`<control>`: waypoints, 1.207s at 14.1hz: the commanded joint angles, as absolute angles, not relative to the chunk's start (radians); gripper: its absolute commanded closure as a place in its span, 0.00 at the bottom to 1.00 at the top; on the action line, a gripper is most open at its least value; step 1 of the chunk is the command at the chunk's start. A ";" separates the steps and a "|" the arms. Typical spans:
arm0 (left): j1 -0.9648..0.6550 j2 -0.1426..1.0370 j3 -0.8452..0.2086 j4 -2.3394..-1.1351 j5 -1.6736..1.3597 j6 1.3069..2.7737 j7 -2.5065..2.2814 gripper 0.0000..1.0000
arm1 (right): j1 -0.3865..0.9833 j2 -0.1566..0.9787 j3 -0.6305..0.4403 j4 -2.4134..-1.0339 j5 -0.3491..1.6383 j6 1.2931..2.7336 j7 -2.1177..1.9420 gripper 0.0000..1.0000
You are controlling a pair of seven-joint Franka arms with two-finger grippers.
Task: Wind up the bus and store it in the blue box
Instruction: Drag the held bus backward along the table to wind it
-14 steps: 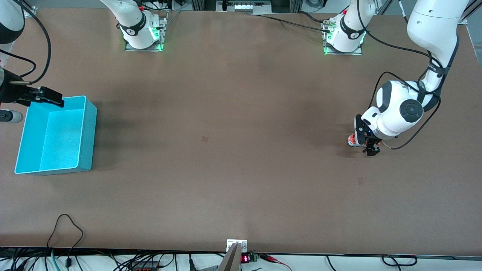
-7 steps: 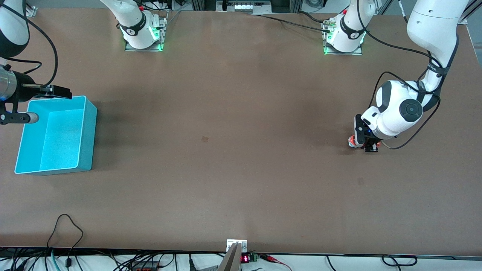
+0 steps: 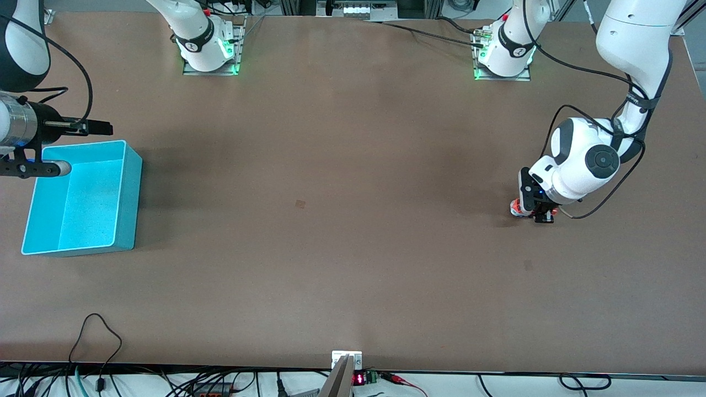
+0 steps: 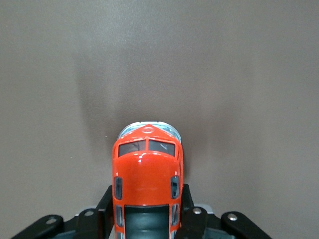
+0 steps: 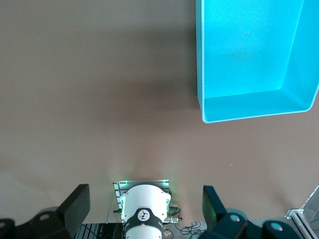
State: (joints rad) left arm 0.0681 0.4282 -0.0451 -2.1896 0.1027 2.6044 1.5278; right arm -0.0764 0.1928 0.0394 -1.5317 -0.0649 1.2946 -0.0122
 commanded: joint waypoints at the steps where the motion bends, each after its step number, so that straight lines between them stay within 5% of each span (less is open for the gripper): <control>1: 0.072 0.414 -0.048 -2.198 0.121 2.603 1.508 0.73 | -0.084 0.166 0.043 -1.554 -0.048 1.285 -0.006 0.00; 17: 0.221 0.515 -0.046 -2.168 0.225 2.600 1.508 0.73 | -0.097 0.169 0.043 -1.552 -0.012 1.262 -0.006 0.00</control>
